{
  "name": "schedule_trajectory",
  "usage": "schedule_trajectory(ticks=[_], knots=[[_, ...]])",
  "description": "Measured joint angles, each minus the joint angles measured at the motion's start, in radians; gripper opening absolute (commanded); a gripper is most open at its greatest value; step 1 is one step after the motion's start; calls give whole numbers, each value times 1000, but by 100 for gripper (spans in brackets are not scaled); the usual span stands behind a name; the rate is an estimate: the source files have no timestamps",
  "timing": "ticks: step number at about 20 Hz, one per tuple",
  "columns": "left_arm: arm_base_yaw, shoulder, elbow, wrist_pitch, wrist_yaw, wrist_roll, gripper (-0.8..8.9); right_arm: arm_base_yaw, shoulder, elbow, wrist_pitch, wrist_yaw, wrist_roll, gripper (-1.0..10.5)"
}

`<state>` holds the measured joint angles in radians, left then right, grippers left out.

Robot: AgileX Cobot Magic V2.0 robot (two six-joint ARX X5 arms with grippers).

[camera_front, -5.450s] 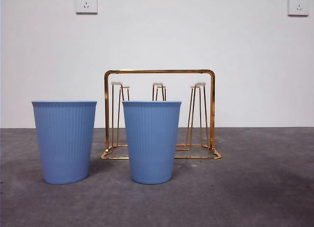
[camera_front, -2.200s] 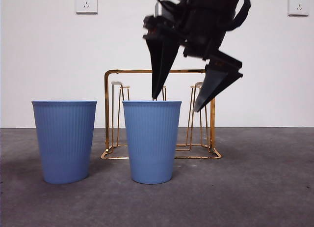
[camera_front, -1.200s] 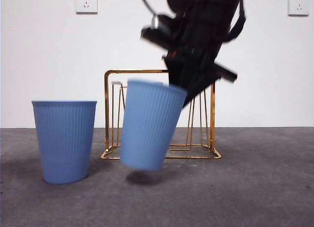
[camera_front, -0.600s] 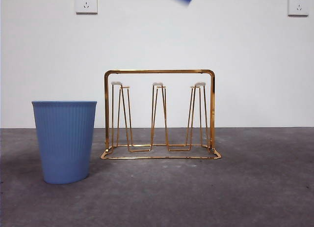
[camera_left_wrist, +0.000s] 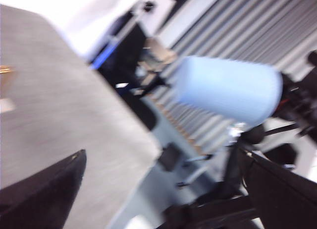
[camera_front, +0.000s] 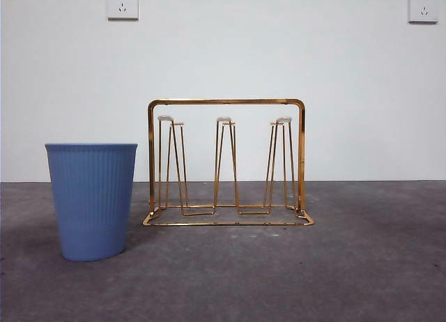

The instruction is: Pick up cup 1,put cup 1 in the cup rack,pick up cup 2,put cup 2 in the cup rack

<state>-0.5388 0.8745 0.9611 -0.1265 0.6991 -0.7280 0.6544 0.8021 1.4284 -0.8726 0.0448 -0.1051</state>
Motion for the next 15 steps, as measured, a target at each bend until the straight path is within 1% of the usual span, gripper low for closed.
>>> schedule_trajectory(ticks=[3,5,9,12,15], knots=[[-155,121,0,214,-80,-90,626,0,2,0,58,0,-24,-17],[-213,209,0,354,-113,-153,626,0,2,0,105,0,-41,-17],[-232,358,0,666,-167,-315,626,0,0,0,124,1,-70,-17],[-235,450,0,917,-174,-459,626,0,3,-6,188,21,-95,-17],[-240,520,0,1067,-220,-570,626,0,0,-51,287,26,-102,-17]])
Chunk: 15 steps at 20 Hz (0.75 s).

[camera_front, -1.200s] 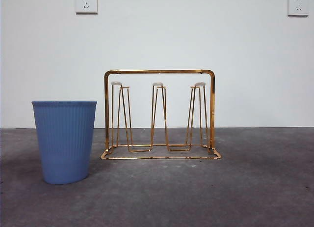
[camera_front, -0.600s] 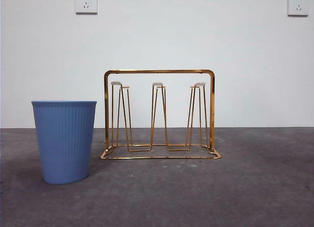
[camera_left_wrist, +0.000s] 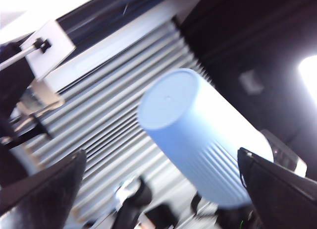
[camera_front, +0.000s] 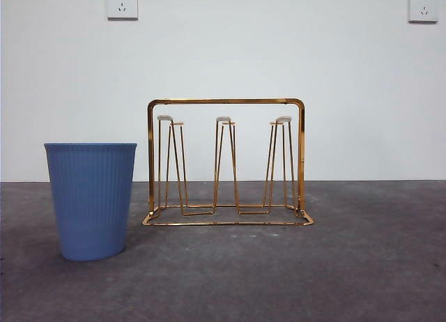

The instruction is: Pick up cup 1,put cup 1 in the cup rack,pick up cup 2,put cup 2 in the cup rack

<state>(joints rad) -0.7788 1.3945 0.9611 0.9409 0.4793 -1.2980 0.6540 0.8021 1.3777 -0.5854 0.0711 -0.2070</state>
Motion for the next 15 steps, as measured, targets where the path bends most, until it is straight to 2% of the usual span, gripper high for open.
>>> schedule_trajectory(ticks=[4,10,15], knots=[[-16,48,0,87,-55,-72,626,0,1,-106,117,0,-3,-17],[-17,55,0,95,-82,-84,626,0,0,-222,232,-1,-3,-17],[-15,55,0,98,-89,-84,626,0,-2,-241,257,-8,-3,-17]])
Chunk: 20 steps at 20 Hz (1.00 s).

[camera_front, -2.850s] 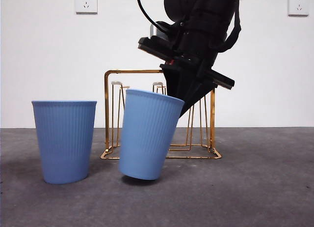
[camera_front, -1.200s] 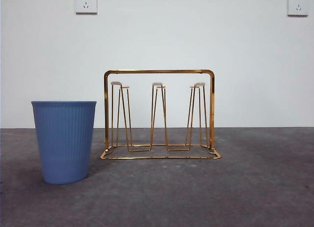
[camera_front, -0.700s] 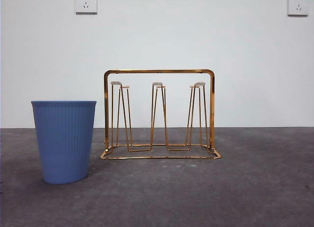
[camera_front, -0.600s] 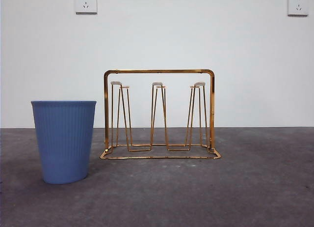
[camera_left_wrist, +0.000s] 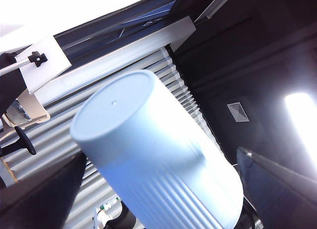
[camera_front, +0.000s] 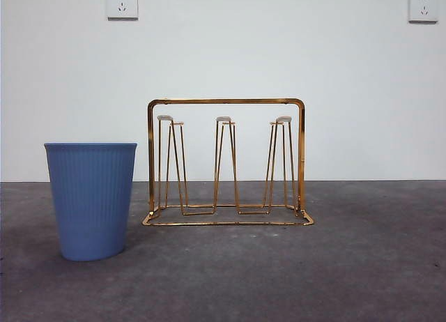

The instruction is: Pick up cup 1,put cup 1 in the cup rack,pick up cup 2,put cup 2 in the cup rack

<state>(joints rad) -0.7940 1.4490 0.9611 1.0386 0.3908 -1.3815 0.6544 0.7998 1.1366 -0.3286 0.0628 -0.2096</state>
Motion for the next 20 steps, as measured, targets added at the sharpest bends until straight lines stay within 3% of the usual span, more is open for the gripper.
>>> schedule_trajectory(ticks=[8,11,18,20], knots=[[0,0,0,7,-24,1,620,63,31,-11,40,28,0,-16],[0,0,0,7,-23,1,384,66,39,-11,45,40,0,-16],[9,0,1,25,-42,-18,27,67,42,-12,14,42,3,-12],[8,0,1,21,-41,-17,18,67,41,-12,0,42,3,-2]])
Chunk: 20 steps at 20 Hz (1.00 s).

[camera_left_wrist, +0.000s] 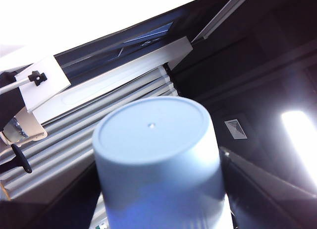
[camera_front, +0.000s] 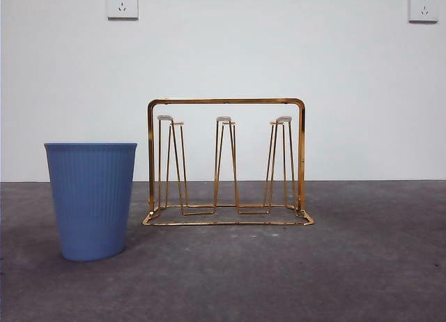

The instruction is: Pick up cup 1,put cup 1 in the cup rack,pick up cup 2,put cup 2 in the cup rack

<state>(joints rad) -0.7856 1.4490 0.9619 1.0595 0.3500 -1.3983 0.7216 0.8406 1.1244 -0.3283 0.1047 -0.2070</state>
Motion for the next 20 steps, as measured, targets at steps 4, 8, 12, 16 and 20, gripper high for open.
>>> schedule_trajectory(ticks=[4,8,12,16,20], knots=[[0,0,0,-6,3,21,-8,0,0,0,-15,5,0,110],[-6,0,0,-6,27,41,-8,-1,-8,1,-71,11,13,198],[16,0,0,-7,50,58,-6,-1,-63,29,-219,13,37,196],[58,0,0,-43,81,117,-6,-1,-136,83,-483,19,88,194],[63,0,54,-362,9,341,-6,-1,-216,99,-709,23,130,190]])
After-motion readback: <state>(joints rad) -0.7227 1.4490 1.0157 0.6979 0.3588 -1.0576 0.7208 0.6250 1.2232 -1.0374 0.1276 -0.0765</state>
